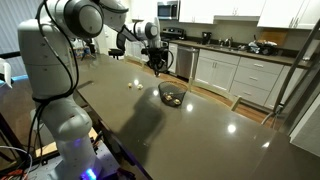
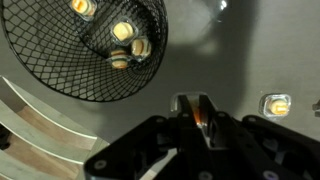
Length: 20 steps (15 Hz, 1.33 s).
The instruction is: Put a small packet inside the basket
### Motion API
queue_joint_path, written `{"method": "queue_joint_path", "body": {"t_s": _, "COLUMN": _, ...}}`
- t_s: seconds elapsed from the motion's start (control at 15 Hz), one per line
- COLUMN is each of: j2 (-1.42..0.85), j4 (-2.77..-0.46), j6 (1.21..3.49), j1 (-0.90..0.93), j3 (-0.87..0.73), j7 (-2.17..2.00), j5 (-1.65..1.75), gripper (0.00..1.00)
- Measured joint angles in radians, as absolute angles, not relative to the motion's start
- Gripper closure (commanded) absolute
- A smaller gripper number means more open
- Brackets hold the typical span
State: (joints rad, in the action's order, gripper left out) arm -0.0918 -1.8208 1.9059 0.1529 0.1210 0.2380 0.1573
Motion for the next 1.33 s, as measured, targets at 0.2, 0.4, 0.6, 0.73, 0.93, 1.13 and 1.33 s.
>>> {"method": "queue_joint_path", "body": {"t_s": 0.2, "j2": -0.061, "j4": -1.821, "j6": 1.899, "j1": 0.138, "j3": 0.106, "j7": 0.239, "j5": 0.162, "gripper": 0.92}}
{"method": "queue_joint_path", "body": {"t_s": 0.4, "j2": -0.046, "j4": -1.821, "j6": 1.899, "j1": 0.122, "j3": 0.089, "j7": 0.237, "j5": 0.176, "gripper": 0.92}}
{"method": "queue_joint_path", "body": {"t_s": 0.6, "j2": -0.047, "j4": -1.827, "j6": 1.897, "j1": 0.106, "j3": 0.071, "j7": 0.237, "j5": 0.176, "gripper": 0.92}}
{"method": "queue_joint_path", "body": {"t_s": 0.73, "j2": -0.048, "j4": -1.83, "j6": 1.882, "j1": 0.095, "j3": 0.06, "j7": 0.23, "j5": 0.176, "gripper": 0.92}}
{"method": "queue_joint_path", "body": {"t_s": 0.93, "j2": -0.048, "j4": -1.831, "j6": 1.843, "j1": 0.082, "j3": 0.047, "j7": 0.208, "j5": 0.176, "gripper": 0.59}}
{"method": "queue_joint_path", "body": {"t_s": 1.13, "j2": -0.048, "j4": -1.831, "j6": 1.808, "j1": 0.077, "j3": 0.039, "j7": 0.183, "j5": 0.176, "gripper": 0.42}}
{"method": "queue_joint_path", "body": {"t_s": 1.33, "j2": -0.048, "j4": -1.831, "j6": 1.799, "j1": 0.077, "j3": 0.036, "j7": 0.166, "j5": 0.176, "gripper": 0.23}}
